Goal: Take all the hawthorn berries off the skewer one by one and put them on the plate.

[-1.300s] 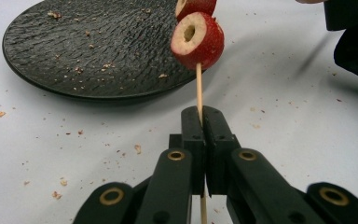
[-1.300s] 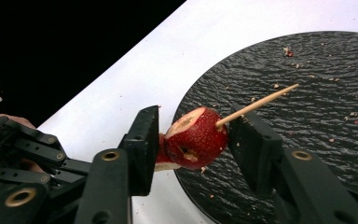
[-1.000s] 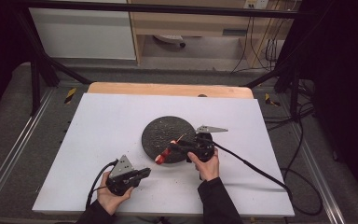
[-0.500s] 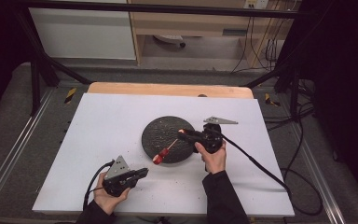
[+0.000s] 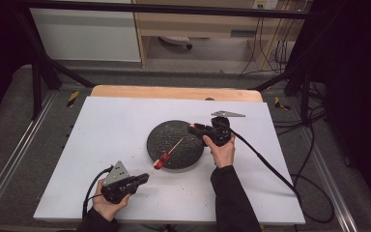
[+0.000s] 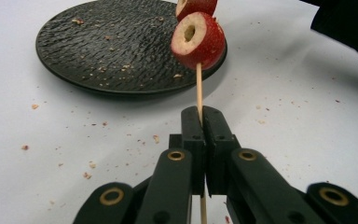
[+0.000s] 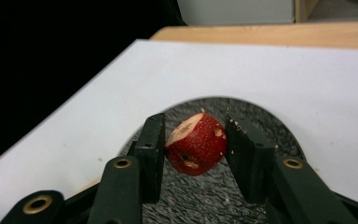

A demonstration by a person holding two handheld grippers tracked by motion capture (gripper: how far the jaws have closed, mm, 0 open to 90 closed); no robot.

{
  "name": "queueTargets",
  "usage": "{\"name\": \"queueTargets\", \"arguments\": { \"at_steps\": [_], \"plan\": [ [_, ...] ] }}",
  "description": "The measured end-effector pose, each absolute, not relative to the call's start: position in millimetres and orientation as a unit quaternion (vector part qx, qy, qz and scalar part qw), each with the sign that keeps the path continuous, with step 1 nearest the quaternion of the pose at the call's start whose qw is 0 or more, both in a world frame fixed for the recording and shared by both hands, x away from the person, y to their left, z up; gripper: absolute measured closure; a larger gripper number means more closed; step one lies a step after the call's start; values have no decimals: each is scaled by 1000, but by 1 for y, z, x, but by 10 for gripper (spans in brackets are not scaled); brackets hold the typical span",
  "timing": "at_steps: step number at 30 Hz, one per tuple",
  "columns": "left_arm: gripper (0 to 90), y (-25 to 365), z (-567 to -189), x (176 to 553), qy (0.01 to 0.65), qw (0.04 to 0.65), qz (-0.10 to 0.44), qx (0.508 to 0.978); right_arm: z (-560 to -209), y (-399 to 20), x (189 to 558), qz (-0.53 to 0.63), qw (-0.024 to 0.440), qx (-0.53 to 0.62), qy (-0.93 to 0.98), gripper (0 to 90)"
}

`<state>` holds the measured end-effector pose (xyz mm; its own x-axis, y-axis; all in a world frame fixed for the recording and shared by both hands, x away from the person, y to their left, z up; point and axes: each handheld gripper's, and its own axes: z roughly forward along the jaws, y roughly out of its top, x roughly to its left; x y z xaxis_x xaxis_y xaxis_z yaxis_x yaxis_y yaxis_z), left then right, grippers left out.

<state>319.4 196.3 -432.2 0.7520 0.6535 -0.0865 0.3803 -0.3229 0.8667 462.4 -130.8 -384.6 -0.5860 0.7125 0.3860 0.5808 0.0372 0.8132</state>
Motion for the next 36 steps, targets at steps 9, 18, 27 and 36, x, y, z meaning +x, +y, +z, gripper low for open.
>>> {"name": "queueTargets", "arguments": {
  "at_steps": [9, 18, 27, 36],
  "plan": [
    [880, 201, -433, 324, 339, 486, 139, 794, -431, -108, 470, 473, 51, 456, 753, 603],
    [880, 200, -433, 325, 340, 484, 139, 795, -443, -102, 468, 442, 52, 451, 774, 599],
    [880, 200, -433, 325, 340, 484, 140, 794, -426, -109, 459, 454, 65, 434, 776, 418],
    [880, 198, -433, 325, 339, 482, 141, 795, -392, -118, 431, 499, 76, 405, 762, 143]
  ]
}}
